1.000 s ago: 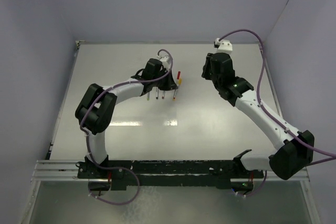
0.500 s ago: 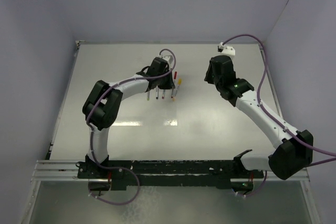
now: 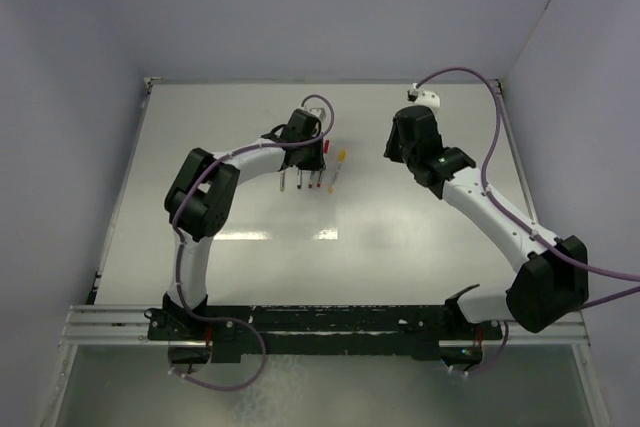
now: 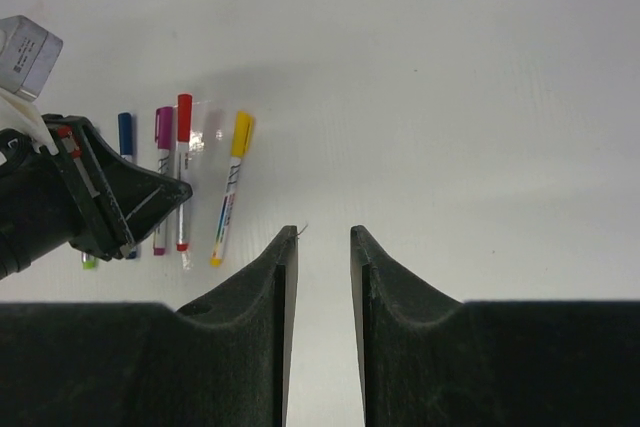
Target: Insert the pens into the pen caps
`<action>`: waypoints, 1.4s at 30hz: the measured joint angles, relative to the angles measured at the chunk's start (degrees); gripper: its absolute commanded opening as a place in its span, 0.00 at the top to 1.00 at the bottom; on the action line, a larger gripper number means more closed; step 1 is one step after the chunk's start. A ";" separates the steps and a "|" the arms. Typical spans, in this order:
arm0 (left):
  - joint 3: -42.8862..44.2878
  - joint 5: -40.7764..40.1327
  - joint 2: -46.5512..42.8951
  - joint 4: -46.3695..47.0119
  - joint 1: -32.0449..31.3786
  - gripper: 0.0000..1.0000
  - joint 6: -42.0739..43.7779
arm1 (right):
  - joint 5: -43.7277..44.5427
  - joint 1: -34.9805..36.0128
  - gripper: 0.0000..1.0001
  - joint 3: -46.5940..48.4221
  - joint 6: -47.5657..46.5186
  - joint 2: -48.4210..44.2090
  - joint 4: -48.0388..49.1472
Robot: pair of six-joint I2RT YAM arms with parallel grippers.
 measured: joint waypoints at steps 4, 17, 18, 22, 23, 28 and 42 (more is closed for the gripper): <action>0.15 -0.35 0.63 -0.37 0.02 0.67 0.50 | -0.46 0.00 0.71 0.02 0.15 0.63 0.04; 0.37 -0.17 0.83 0.09 0.02 0.63 0.48 | -1.57 0.00 0.71 0.02 0.59 0.72 0.26; 0.37 -0.09 0.81 0.09 0.02 0.63 0.48 | -1.60 0.00 0.71 0.02 0.59 0.72 0.33; 0.37 0.87 0.28 -0.17 0.02 0.63 0.50 | -1.62 0.00 0.71 0.02 0.57 0.70 0.44; 0.37 1.11 -0.11 -0.35 0.02 0.63 0.50 | -1.62 0.00 0.71 0.00 0.57 0.68 0.55; 0.17 3.67 -6.14 -0.24 0.02 0.62 0.66 | -1.57 -0.02 0.70 -0.26 0.33 -0.22 1.46; -15.21 2.21 -25.49 3.50 4.81 0.58 1.92 | -2.99 -14.25 0.61 -12.57 -0.66 -12.39 5.57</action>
